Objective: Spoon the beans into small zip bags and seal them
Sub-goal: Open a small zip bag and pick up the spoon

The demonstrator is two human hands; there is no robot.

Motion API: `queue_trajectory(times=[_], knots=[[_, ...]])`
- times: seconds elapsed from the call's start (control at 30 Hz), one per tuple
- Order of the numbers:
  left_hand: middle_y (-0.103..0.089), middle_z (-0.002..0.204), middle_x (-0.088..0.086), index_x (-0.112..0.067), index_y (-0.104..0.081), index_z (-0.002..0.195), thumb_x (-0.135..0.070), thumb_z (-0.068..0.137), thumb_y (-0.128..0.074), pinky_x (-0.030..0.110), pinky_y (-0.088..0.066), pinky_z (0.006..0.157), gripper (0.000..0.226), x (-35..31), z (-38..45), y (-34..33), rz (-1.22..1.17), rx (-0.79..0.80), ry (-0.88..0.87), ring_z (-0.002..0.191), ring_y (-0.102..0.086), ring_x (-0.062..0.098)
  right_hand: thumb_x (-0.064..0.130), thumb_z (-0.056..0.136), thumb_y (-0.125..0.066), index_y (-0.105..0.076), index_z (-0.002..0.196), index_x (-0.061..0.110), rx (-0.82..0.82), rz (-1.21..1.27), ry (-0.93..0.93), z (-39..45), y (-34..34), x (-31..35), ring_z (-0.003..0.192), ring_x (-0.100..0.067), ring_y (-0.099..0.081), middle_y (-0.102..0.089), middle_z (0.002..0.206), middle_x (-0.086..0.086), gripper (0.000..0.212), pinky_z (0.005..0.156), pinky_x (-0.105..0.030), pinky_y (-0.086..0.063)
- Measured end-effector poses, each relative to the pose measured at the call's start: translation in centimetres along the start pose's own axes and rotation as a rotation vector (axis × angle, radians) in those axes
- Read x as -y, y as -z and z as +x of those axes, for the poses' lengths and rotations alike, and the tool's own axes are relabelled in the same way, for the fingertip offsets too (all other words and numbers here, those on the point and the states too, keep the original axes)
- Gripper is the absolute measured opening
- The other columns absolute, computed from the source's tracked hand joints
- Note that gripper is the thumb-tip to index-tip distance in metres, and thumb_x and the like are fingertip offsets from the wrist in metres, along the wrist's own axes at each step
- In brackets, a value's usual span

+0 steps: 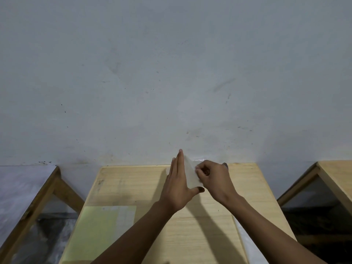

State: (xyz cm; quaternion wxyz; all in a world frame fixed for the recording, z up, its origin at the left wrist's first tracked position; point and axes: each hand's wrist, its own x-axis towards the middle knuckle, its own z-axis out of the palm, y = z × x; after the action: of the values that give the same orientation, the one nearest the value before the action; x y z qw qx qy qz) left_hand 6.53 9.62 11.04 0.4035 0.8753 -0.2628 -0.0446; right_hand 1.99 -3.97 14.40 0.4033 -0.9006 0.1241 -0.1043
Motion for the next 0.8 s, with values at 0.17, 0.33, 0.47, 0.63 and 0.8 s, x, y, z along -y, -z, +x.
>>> queue_trajectory(times=[0.17, 0.33, 0.47, 0.63, 0.8], knots=[[-0.001, 0.161, -0.01, -0.02, 0.008, 0.152, -0.049, 0.067, -0.084, 0.034, -0.022, 0.12, 0.128, 0.8, -0.8, -1.2, 0.003, -0.031, -0.005, 0.149, -0.002, 0.008, 0.019, 0.086, -0.064, -0.064, 0.074, 0.018, 0.047, 0.045, -0.106, -0.4, -0.6, -0.2, 0.071, -0.01, -0.062, -0.067, 0.072, 0.007, 0.012, 0.073, -0.033, -0.052], [-0.014, 0.16, -0.005, -0.02, 0.0, 0.152, -0.058, 0.067, -0.079, 0.035, -0.034, 0.113, 0.122, 1.6, -1.8, -1.4, 0.041, -0.038, -0.042, 0.146, -0.019, 0.01, 0.023, 0.083, -0.071, -0.059, 0.071, 0.013, 0.066, 0.056, -0.162, -0.6, -1.0, -0.2, 0.065, -0.015, -0.058, -0.064, 0.07, 0.002, 0.02, 0.071, -0.039, -0.05], [-0.008, 0.161, -0.009, -0.018, 0.001, 0.154, -0.068, 0.067, -0.071, 0.037, -0.028, 0.117, 0.123, 1.8, -2.4, -1.6, 0.032, -0.016, -0.071, 0.149, -0.006, 0.011, 0.026, 0.081, -0.073, -0.05, 0.066, 0.016, 0.087, 0.047, -0.16, -0.6, -0.9, -0.2, 0.067, -0.021, -0.062, -0.063, 0.068, -0.001, 0.029, 0.069, -0.042, -0.051], [-0.008, 0.161, -0.012, -0.022, 0.004, 0.153, -0.062, 0.067, -0.075, 0.031, -0.029, 0.116, 0.123, 1.4, -2.8, -1.9, -0.009, -0.002, -0.079, 0.147, -0.011, 0.002, 0.028, 0.08, -0.075, -0.047, 0.066, 0.013, 0.092, 0.074, -0.178, -0.5, -0.9, 0.0, 0.055, -0.018, -0.058, -0.056, 0.057, 0.001, 0.034, 0.064, -0.042, -0.05], [-0.021, 0.158, -0.016, -0.028, -0.01, 0.152, -0.053, 0.074, -0.076, 0.021, -0.03, 0.113, 0.105, 1.6, -3.1, -1.9, -0.04, -0.01, -0.118, 0.141, -0.025, -0.004, 0.028, 0.075, -0.08, -0.047, 0.066, 0.014, 0.15, 0.093, -0.199, -0.6, -0.7, -0.2, 0.059, -0.019, -0.053, -0.053, 0.06, 0.002, 0.037, 0.067, -0.042, -0.048]])
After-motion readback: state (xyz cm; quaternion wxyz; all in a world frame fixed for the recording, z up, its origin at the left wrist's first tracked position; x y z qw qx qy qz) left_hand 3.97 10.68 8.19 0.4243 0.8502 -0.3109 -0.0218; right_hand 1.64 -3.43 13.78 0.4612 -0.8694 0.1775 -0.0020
